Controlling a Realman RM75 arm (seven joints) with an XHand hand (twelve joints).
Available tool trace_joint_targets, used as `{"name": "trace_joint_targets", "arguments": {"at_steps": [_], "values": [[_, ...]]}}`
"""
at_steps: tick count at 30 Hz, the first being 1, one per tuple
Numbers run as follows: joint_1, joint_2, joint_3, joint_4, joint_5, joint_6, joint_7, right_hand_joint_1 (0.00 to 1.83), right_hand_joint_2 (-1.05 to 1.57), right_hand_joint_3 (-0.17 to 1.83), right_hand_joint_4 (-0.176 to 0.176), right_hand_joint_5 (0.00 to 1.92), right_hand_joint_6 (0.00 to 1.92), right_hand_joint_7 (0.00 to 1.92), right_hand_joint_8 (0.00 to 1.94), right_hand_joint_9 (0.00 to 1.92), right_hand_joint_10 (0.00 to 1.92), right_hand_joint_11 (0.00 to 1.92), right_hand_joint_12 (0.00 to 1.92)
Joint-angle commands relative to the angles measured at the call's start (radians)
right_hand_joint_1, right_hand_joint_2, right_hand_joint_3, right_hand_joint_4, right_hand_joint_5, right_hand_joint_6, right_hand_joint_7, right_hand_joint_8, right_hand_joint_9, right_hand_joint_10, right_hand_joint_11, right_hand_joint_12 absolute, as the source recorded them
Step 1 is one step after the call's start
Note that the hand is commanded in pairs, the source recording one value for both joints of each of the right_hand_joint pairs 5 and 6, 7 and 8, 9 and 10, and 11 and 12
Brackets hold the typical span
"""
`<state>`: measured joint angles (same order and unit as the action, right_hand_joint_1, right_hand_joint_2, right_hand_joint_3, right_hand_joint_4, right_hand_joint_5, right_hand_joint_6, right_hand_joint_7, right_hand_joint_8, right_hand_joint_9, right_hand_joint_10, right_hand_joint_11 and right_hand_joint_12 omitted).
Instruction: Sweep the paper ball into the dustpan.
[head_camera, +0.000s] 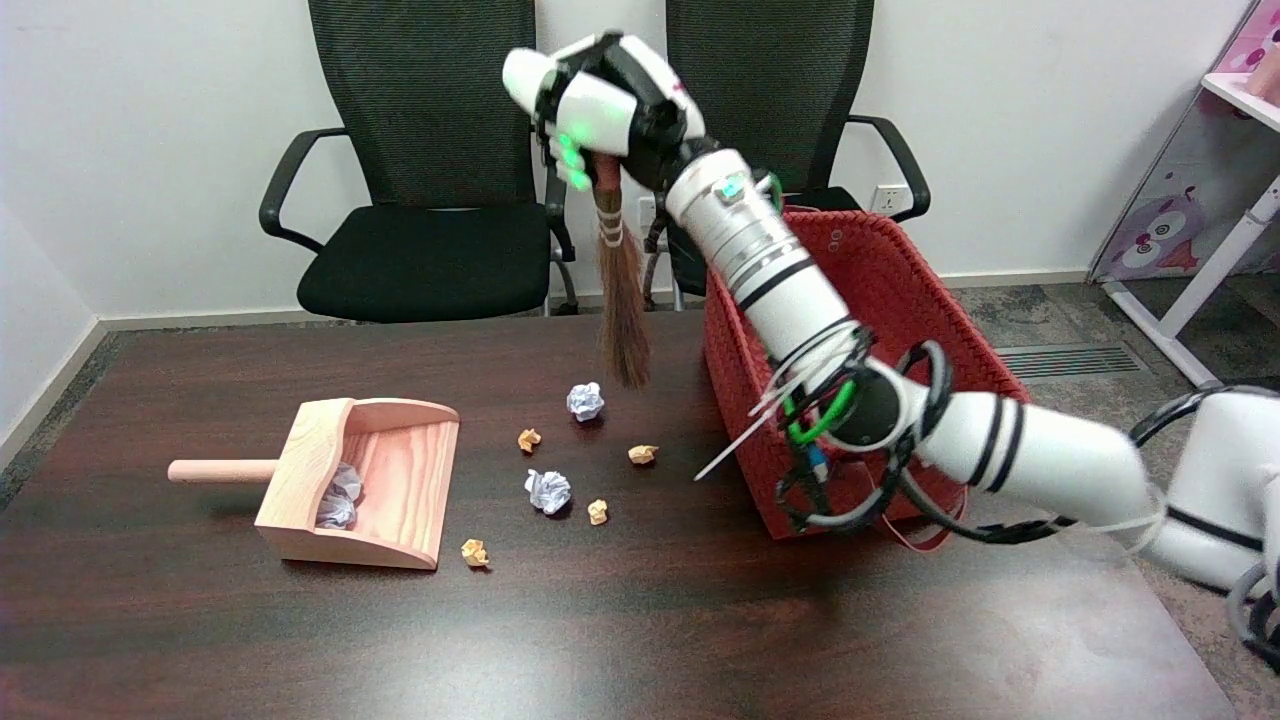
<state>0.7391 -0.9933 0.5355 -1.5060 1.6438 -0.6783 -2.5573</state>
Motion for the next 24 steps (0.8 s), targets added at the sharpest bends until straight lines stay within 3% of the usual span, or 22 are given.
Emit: {"name": "trace_joint_targets", "arguments": {"at_steps": [1,8,15,20,24], "values": [[-0.195,-0.211,0.107,0.236,-0.085,-0.064,-0.006,0.84,1.57,1.78,0.176,1.92,1.92,1.92,1.92,1.92,1.92,1.92,1.92],[-0.315,-0.191,0.197,0.131,-0.19,-0.017,-0.006,0.85,1.41,1.83,0.176,1.92,1.92,1.92,1.92,1.92,1.92,1.92,1.92],[-0.399,-0.153,0.335,0.006,-0.379,0.184,-0.006,0.85,1.45,1.74,0.176,1.92,1.92,1.92,1.92,1.92,1.92,1.92,1.92],[-0.454,-0.136,0.473,-0.095,-0.536,0.426,-0.006,0.85,1.46,1.72,0.176,1.92,1.92,1.92,1.92,1.92,1.92,1.92,1.92],[-0.521,-0.128,0.562,-0.188,-0.658,0.504,-0.004,0.85,1.46,1.7,0.176,1.92,1.92,1.92,1.92,1.92,1.92,1.92,1.92]]}}
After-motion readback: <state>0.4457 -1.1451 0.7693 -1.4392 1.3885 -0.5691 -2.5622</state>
